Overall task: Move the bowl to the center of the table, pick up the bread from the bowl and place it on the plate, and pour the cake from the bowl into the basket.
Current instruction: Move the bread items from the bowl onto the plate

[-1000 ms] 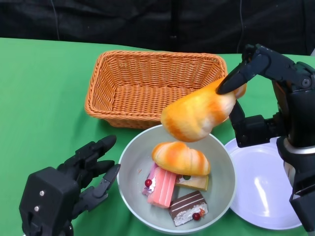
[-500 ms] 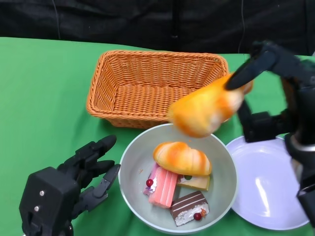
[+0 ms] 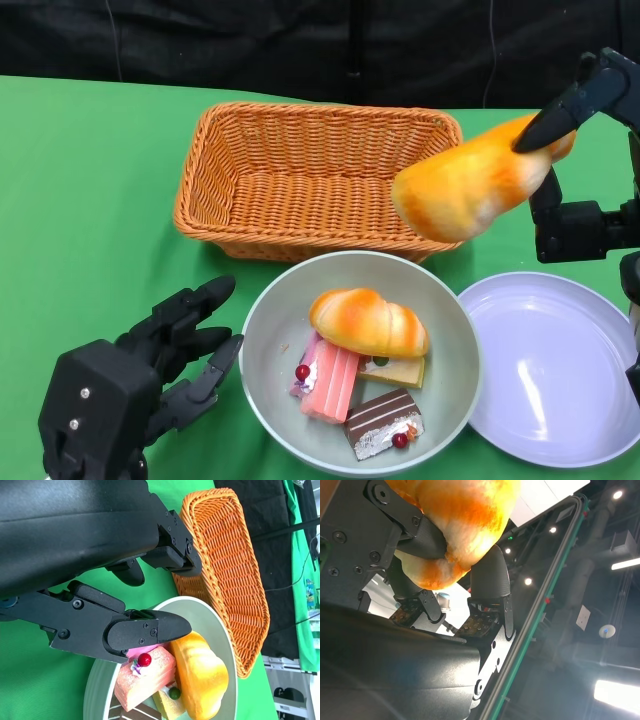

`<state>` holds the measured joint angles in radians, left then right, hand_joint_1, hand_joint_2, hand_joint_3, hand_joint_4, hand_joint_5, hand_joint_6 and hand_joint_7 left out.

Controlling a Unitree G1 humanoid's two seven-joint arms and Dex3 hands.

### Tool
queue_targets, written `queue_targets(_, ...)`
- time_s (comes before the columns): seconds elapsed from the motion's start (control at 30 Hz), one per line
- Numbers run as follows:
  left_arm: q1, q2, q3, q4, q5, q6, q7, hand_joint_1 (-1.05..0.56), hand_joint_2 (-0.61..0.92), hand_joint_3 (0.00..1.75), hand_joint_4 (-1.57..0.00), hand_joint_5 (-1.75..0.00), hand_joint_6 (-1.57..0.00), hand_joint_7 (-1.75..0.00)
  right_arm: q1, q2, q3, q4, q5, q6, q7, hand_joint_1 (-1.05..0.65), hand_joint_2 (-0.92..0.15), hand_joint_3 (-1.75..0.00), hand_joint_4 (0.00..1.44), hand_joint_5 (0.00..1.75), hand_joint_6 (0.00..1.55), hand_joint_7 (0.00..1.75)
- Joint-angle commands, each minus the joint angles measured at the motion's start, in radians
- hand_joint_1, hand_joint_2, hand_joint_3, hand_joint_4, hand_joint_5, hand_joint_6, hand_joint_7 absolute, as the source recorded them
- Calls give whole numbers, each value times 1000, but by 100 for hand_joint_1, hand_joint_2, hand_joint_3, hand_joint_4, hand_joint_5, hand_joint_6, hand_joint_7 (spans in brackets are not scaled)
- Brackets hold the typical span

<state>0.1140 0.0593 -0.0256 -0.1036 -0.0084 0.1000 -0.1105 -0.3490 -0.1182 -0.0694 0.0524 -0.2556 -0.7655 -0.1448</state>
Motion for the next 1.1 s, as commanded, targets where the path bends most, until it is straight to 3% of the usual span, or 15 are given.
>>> queue_targets(0.03, 9, 13, 5, -9, -8, 13, -10, -52, 92, 50, -16, -78, -48, -3, 10, -10, -8, -11, 16, 6, 0, -3, -21, -174, 110, 175, 86, 170)
queue_targets(0.43, 7, 11, 3, -15, -3, 23, -7, -51, 92, 50, -18, -77, -48, -2, 32, -47, -40, 18, 5, 47, -3, 1, -20, -175, 114, 175, 91, 167)
queue_targets(0.73, 6, 12, 4, -15, -8, 24, -11, -51, 92, 50, -18, -75, -48, -2, 57, -118, -59, 96, -71, 71, -12, 7, -15, -175, 113, 175, 91, 162)
queue_targets(0.97, 7, 13, 4, -13, -3, 20, -8, -52, 92, 50, -20, -76, -48, -2, 68, -190, -38, 178, -112, 115, 9, 13, -7, -175, 106, 167, 92, 149)
queue_targets(1.1, 16, 12, 3, -28, -3, 31, -6, -51, 92, 50, -19, -74, -48, -2, 77, -222, -22, 201, -182, 156, -5, 11, -2, -175, 104, 172, 94, 147)
